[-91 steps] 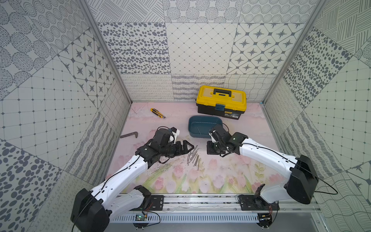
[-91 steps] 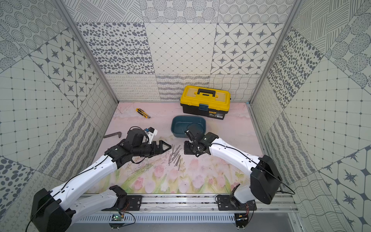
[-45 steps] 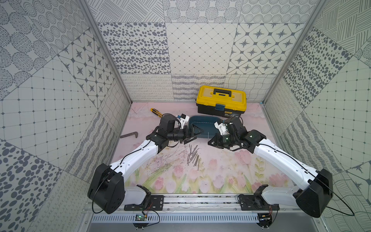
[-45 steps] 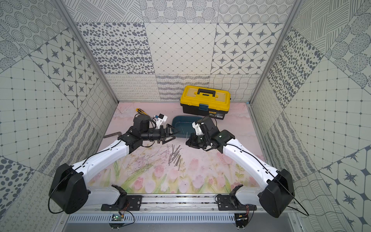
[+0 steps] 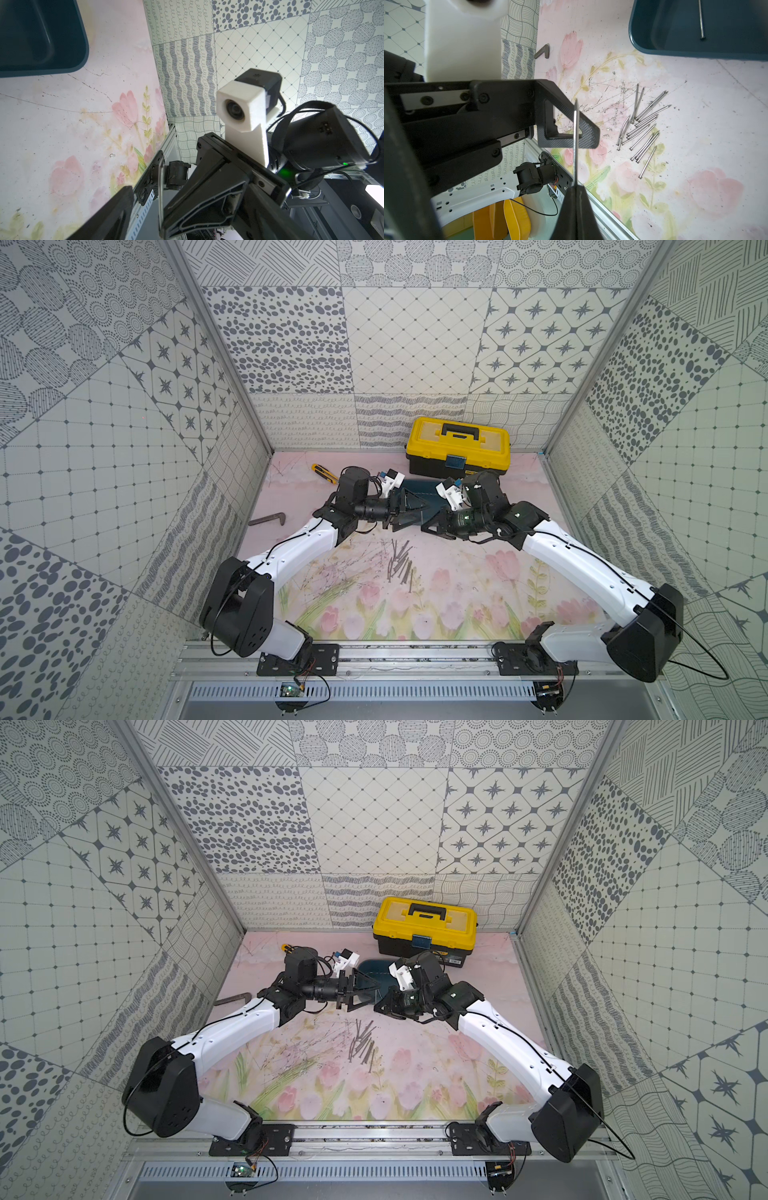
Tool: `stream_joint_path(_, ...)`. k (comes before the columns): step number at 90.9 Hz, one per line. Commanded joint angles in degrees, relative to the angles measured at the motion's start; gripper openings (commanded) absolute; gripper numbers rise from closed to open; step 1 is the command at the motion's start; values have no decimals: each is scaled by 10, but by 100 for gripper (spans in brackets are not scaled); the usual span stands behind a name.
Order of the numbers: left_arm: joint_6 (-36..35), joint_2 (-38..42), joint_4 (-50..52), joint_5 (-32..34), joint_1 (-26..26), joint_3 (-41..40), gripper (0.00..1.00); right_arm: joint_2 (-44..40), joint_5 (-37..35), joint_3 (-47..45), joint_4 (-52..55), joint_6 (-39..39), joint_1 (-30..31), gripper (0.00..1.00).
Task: Put the nails on the desktop into the storage box
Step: Pick up the nail from the center of the board.
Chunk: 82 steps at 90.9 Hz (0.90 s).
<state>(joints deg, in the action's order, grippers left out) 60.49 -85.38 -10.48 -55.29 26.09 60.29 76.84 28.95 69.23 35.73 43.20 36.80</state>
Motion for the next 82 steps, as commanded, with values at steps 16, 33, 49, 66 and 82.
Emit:
stream_joint_path(16,11,-15,-35,-56,-9,14,62,11,14,30,-29,6,-1,0)
stream_joint_path(33,18,-26,-39,-57,-18,19,54,5,17,25,-32,9,0,0)
stream_joint_path(49,23,-42,-40,-58,-18,29,45,5,16,23,-34,12,4,0)
stream_joint_path(66,23,-52,-34,-63,-18,34,34,11,17,25,-42,17,9,0)
stream_joint_path(82,20,-56,-28,-66,-21,36,18,15,14,24,-44,18,13,0)
